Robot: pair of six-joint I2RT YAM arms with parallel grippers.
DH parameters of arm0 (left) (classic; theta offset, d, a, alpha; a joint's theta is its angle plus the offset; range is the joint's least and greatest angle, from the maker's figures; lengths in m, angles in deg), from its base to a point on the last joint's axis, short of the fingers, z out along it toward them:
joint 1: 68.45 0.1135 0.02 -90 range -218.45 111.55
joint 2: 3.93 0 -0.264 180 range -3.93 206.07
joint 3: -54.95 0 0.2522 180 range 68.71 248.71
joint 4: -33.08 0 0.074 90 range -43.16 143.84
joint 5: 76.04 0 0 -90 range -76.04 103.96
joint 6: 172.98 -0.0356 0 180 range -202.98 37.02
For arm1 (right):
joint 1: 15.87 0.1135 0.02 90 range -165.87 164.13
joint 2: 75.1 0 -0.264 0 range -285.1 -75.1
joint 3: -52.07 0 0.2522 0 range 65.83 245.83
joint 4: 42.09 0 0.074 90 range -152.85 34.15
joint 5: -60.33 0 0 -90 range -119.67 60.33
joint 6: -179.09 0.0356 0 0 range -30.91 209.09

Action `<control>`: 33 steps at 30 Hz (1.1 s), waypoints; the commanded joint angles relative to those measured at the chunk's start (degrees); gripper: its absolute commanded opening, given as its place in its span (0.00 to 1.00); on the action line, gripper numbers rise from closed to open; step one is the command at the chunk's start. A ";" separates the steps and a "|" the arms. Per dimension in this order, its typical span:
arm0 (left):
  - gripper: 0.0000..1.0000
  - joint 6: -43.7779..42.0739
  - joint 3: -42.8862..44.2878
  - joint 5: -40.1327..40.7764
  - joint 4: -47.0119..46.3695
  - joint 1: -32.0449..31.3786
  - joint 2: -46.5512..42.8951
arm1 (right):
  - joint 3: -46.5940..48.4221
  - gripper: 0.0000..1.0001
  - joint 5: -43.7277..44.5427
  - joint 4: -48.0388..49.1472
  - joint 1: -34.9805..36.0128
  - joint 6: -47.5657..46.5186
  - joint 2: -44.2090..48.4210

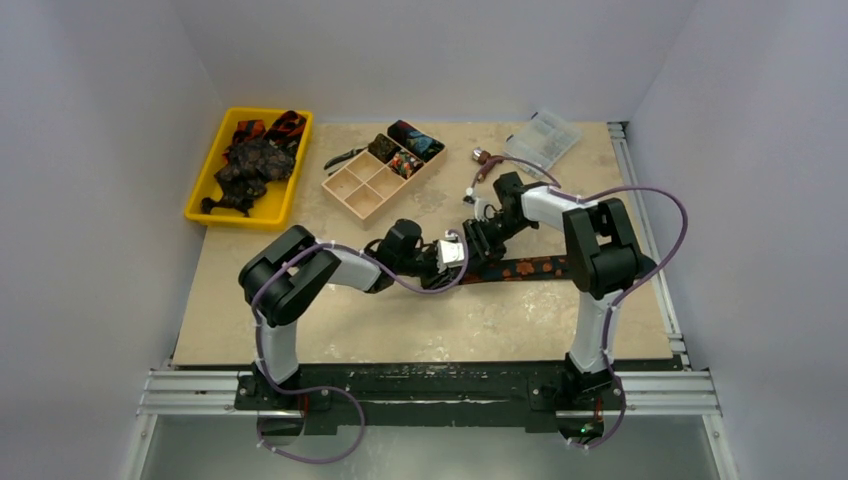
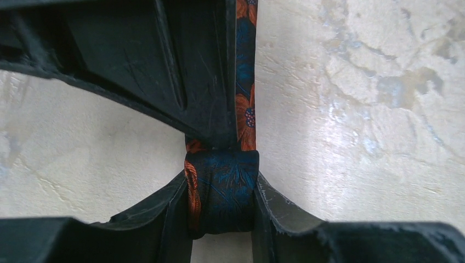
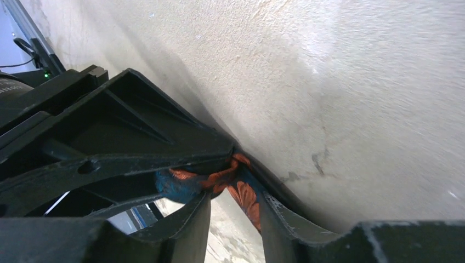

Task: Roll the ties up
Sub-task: Roll the tie at the center of the board.

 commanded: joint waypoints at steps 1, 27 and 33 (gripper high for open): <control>0.22 -10.47 3.68 8.68 21.68 -1.63 1.29 | 2.47 0.41 -1.57 -6.07 -3.44 -5.33 4.04; 0.41 -9.45 14.30 12.33 38.59 -3.58 5.80 | -1.12 0.00 -0.52 -1.77 -3.57 -1.92 -2.29; 0.58 -3.02 12.57 3.50 29.48 -0.74 3.22 | -1.42 0.00 7.44 0.04 -4.32 -3.49 -2.43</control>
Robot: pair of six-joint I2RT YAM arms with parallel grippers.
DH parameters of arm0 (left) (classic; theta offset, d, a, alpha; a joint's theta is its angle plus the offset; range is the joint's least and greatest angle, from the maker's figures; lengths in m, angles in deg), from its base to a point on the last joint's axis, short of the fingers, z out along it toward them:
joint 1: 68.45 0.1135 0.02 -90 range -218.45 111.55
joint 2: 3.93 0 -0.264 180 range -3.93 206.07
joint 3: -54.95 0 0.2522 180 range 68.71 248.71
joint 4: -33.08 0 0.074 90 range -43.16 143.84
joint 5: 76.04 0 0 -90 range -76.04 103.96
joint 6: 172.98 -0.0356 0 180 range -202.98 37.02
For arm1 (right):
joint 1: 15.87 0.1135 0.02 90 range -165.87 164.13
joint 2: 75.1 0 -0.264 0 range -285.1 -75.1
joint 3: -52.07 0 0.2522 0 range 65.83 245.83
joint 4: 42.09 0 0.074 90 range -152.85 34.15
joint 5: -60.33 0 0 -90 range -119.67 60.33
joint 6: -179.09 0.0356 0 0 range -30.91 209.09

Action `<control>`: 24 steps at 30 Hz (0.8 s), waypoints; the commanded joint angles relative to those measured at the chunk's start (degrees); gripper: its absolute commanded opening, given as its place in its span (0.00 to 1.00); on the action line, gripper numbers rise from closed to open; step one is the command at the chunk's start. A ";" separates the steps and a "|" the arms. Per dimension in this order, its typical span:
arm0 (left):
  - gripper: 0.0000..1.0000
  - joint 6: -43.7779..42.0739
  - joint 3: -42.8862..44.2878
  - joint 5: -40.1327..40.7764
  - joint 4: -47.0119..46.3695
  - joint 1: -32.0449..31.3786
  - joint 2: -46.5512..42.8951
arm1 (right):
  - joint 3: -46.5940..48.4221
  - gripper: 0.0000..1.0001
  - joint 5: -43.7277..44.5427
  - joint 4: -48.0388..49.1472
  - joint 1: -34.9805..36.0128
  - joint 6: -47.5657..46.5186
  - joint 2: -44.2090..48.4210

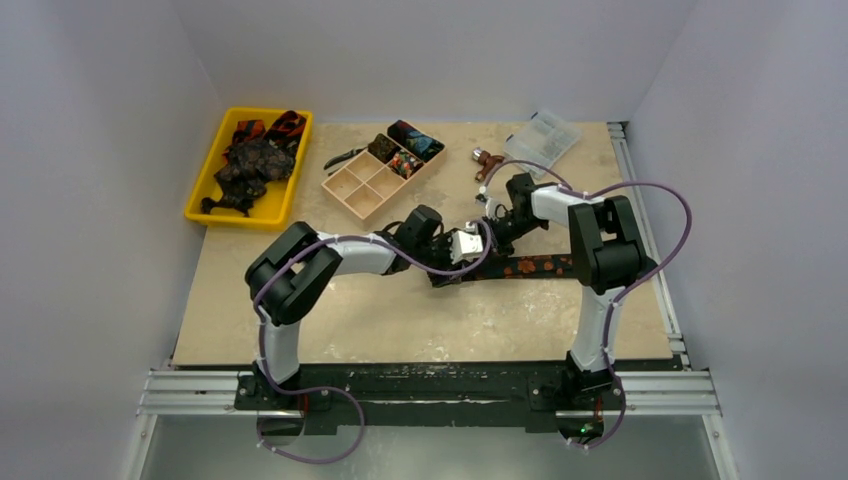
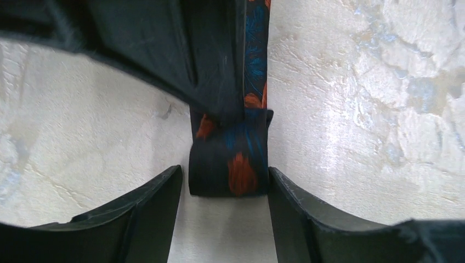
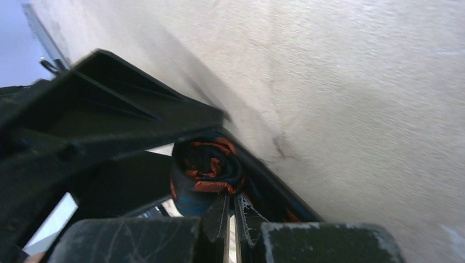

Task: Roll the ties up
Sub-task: Roll the tie at the center of the board.

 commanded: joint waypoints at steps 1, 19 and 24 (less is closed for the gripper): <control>0.59 4.66 -3.75 -5.43 -0.03 2.23 1.46 | -1.16 0.00 11.96 1.12 -0.15 -4.02 -1.60; 0.58 22.03 -3.59 -9.25 -28.47 0.35 7.62 | -1.21 0.00 15.10 3.95 0.14 -3.04 -1.84; 0.28 14.24 -6.10 -5.57 -20.86 -0.09 5.09 | -0.10 0.00 12.28 3.61 0.23 -3.37 -1.38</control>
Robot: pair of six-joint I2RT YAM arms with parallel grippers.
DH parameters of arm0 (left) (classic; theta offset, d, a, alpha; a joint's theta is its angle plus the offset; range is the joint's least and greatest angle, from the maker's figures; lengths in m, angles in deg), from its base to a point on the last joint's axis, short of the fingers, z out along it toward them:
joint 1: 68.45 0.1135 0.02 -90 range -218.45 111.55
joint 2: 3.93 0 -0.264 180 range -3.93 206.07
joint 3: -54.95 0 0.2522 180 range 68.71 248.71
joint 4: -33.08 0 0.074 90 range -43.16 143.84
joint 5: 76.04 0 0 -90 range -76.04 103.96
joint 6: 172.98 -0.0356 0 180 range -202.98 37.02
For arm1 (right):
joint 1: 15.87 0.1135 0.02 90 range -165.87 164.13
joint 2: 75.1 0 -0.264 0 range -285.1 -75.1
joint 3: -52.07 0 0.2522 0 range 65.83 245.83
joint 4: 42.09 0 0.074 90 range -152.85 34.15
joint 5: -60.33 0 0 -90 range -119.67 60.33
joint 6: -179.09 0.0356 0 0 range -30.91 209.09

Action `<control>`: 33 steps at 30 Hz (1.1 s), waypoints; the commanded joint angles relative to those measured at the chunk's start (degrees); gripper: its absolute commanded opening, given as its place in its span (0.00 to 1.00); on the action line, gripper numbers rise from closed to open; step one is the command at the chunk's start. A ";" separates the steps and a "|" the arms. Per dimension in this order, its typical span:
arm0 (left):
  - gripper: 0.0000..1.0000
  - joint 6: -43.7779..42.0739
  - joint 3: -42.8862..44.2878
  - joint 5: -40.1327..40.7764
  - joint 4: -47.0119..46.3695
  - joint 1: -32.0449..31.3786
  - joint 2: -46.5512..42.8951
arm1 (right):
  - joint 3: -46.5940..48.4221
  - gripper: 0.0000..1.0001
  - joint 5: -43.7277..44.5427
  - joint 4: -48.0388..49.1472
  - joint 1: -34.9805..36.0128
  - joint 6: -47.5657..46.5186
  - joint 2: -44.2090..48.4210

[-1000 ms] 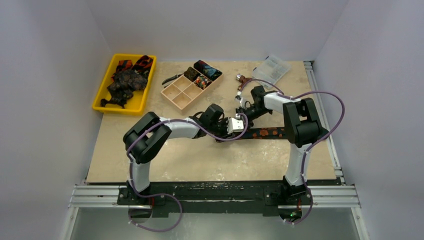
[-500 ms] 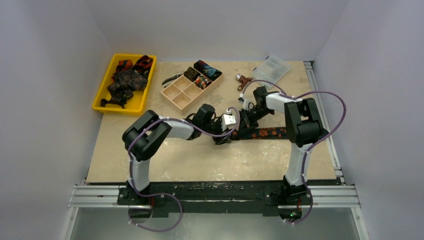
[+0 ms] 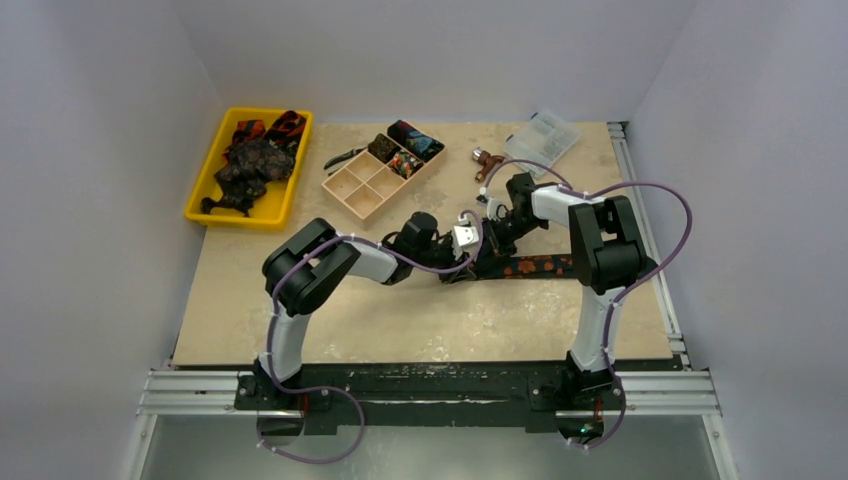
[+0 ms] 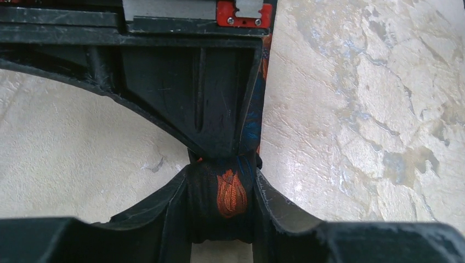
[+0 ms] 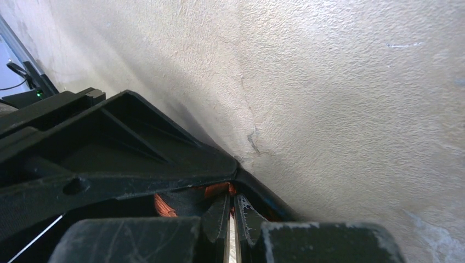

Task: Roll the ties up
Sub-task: Roll the tie at the center of the board.

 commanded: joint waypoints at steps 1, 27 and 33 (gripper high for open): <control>0.25 -7.73 -2.39 3.76 7.64 -0.79 -2.43 | 0.73 0.00 5.31 3.05 0.52 -2.67 -1.27; 0.30 -22.88 1.08 12.94 32.06 -2.12 -3.09 | -0.83 0.38 -10.58 2.46 0.44 4.76 2.46; 0.34 -21.63 1.58 11.55 31.92 -2.01 -3.17 | -1.57 0.00 -8.24 2.11 0.41 2.79 -0.07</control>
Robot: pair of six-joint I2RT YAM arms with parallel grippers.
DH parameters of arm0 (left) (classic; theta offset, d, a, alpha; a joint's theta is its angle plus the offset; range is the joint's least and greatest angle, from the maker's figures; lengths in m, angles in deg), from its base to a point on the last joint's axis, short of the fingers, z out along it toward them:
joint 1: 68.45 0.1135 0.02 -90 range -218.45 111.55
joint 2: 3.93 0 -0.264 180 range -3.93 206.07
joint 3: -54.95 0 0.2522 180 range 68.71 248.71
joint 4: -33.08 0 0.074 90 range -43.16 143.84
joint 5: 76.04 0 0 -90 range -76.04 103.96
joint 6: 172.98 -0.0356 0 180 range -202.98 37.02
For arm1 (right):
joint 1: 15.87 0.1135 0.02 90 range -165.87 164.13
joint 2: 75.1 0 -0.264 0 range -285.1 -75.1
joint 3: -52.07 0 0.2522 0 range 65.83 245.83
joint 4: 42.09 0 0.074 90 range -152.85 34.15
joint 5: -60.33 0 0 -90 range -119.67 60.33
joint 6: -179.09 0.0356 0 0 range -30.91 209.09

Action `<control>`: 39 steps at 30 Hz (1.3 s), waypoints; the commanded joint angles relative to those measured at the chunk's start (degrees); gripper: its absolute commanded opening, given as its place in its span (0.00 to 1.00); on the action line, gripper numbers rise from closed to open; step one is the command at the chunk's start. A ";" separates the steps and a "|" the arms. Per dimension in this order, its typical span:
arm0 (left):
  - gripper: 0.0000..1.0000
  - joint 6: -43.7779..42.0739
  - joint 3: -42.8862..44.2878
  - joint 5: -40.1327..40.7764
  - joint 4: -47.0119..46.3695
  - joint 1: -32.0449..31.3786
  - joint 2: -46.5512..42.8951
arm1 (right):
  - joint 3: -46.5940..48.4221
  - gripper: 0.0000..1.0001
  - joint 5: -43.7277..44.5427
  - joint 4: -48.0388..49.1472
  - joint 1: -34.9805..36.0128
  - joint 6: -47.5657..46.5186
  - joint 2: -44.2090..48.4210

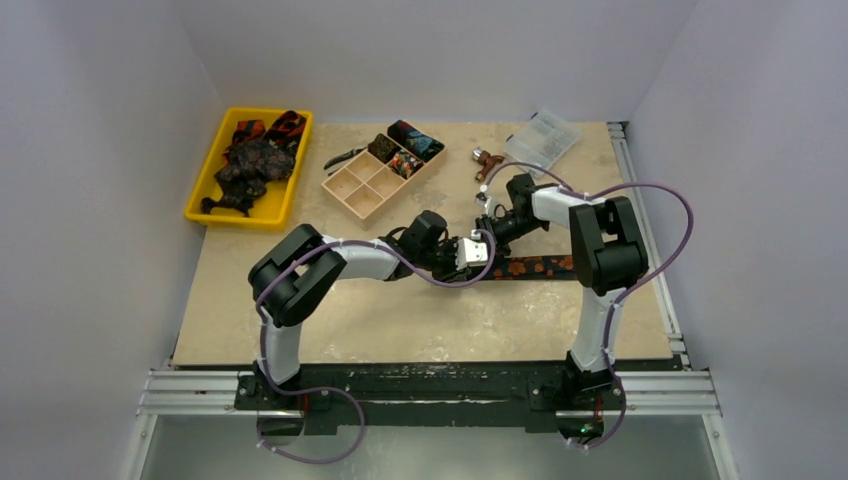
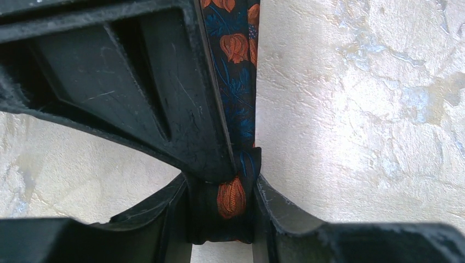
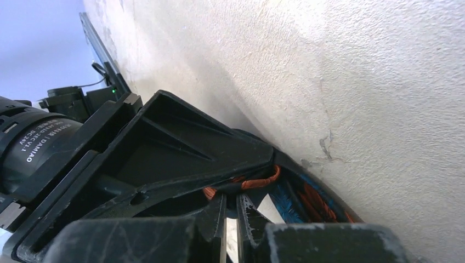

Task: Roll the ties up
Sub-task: Roll the tie at the center of the board.

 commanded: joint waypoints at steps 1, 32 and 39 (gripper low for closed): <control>0.35 -0.35 -1.30 2.83 9.71 0.50 2.92 | -0.81 0.00 3.58 1.17 0.01 -1.76 -1.54; 0.32 12.89 -2.07 -8.96 -15.28 1.41 6.15 | 0.55 0.00 12.39 1.14 -2.09 -6.58 -3.25; 0.31 6.14 -4.40 -0.24 1.26 1.26 1.94 | 1.52 0.42 6.43 -6.48 -4.09 -9.44 4.47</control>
